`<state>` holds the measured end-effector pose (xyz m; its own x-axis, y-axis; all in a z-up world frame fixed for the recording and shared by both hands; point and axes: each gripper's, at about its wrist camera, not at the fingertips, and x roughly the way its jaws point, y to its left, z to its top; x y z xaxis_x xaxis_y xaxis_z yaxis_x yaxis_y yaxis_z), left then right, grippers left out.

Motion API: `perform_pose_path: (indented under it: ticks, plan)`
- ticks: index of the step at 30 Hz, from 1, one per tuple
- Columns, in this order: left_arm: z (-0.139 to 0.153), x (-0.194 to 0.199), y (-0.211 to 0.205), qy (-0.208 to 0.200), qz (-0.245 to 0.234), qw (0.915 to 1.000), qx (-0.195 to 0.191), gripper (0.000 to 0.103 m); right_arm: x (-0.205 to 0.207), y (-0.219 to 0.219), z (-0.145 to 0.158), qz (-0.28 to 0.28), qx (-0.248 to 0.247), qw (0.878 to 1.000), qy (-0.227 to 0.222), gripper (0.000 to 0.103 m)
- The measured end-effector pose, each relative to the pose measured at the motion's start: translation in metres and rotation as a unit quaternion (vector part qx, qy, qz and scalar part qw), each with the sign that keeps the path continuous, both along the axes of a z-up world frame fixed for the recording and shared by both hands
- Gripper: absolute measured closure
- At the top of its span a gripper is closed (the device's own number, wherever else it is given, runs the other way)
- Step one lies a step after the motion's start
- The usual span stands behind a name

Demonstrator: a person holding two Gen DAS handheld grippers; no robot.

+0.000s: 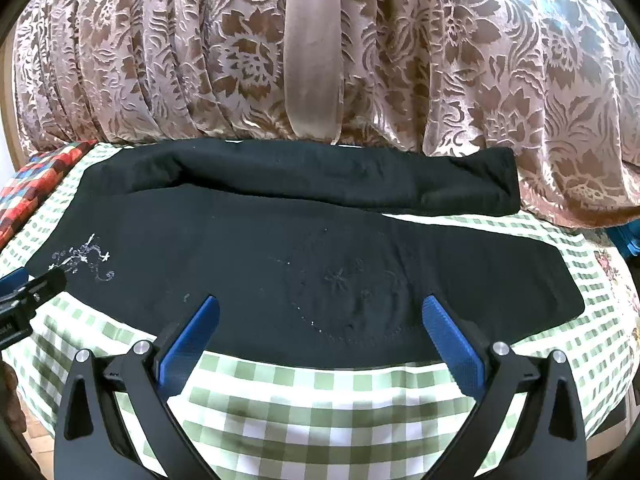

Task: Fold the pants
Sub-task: 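Move the left gripper toward the embroidered black pants hem, then grasp the embroidered pants edge with the left gripper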

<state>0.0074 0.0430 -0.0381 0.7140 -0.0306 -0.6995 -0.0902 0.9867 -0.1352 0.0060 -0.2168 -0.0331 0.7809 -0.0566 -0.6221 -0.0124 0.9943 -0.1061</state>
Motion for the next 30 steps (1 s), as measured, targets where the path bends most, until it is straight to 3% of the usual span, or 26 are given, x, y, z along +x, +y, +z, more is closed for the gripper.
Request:
perform_pose_path:
  ticks: [4,8,11,20,22,26,30]
  plan:
    - [-0.002,0.000,0.010,0.001,0.013,0.9999,-0.010,0.004,0.001,-0.001,-0.001,0.000,0.000,1.000,0.004,0.002]
    - [-0.007,0.000,0.027,0.006,0.020,0.9988,-0.045,0.004,0.003,-0.002,-0.004,0.003,0.008,1.000,0.013,0.002]
    - [-0.010,-0.001,0.039,0.012,0.033,0.9984,-0.045,0.004,0.004,-0.002,-0.006,0.005,0.010,1.000,0.019,0.002]
    - [-0.023,-0.004,0.067,0.055,0.050,0.9950,-0.067,0.004,0.005,-0.003,-0.013,0.021,0.016,0.999,0.034,0.002]
    - [-0.027,-0.004,0.080,0.060,0.059,0.9922,-0.091,0.004,0.009,-0.009,-0.020,0.029,0.024,0.998,0.054,0.002]
    - [-0.031,-0.002,0.104,0.059,0.076,0.9853,-0.141,0.004,0.010,-0.046,-0.029,0.036,0.107,0.989,0.099,0.002]
    - [-0.037,0.009,0.129,0.059,0.077,0.9736,-0.207,0.019,0.005,-0.113,-0.033,0.001,0.227,0.967,0.116,0.002]
